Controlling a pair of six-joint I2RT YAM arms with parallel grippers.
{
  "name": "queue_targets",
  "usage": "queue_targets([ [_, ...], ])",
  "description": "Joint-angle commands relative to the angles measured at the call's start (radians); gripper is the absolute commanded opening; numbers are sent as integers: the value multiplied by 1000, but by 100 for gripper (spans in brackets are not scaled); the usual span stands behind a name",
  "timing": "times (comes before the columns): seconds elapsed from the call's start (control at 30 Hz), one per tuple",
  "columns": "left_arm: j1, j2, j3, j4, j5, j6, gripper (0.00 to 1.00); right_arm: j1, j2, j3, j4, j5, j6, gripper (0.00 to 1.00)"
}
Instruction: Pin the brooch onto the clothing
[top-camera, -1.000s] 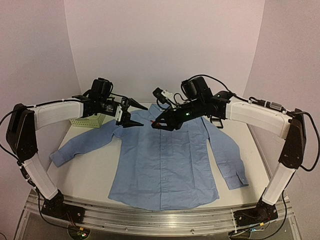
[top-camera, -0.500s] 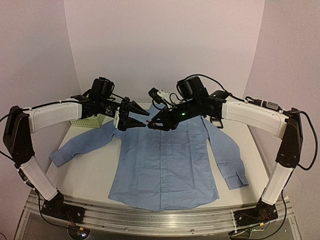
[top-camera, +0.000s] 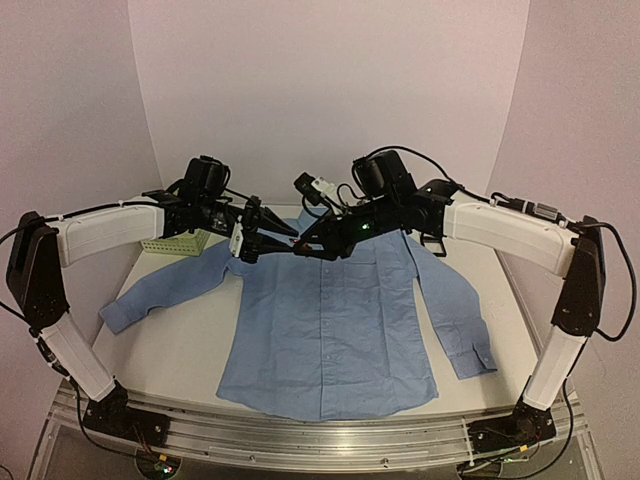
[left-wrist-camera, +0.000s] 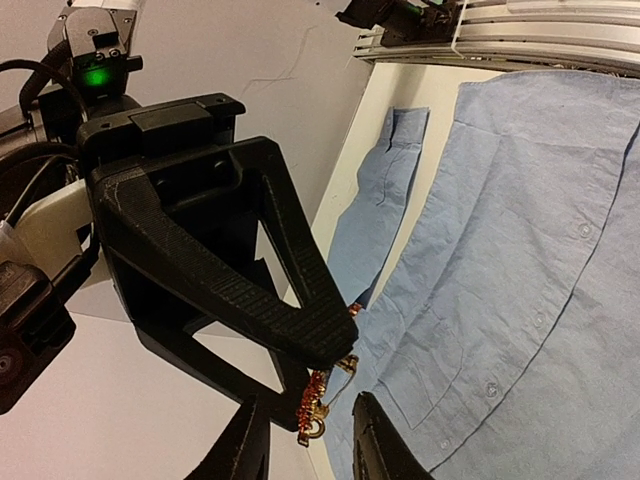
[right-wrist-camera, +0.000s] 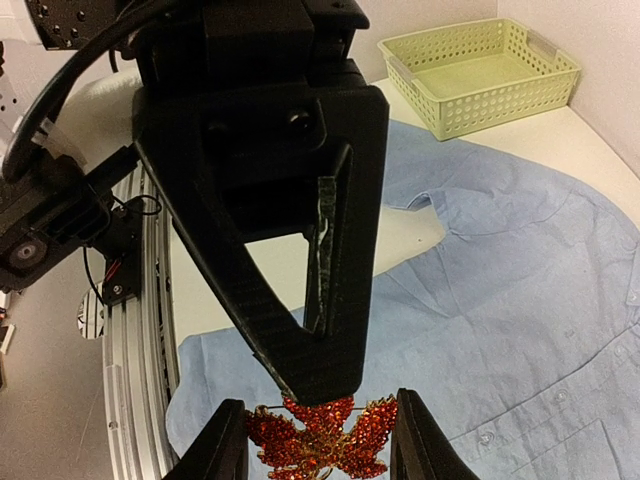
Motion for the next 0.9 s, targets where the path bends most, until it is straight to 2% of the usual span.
queue_targets([
  [0.0,-4,-15,45,-24,-4,6,26,7,28,56,16,-8,-14,24],
  [0.23,-9,-17,56,-22,-14,-18,16,9,42,75,16,-11,-22,24],
  [0.4,-9,-25,59,-26,-23,-29,1,8,45,74,16,-9,-26,23],
  [0.63,-9,-33,53,-40,-60,-34,0,8,50,75,16,1,-26,25],
  [0.73,-9,-38,53,-63,-82,-39,0,8,48,80,16,24,-16,34],
  [0.8,-9,-42,47,-77,-101,-40,0,9,42,79,16,57,-6,53],
  [0.87,-9,-45,42,-92,-126,-42,0,9,34,84,15,87,1,77],
])
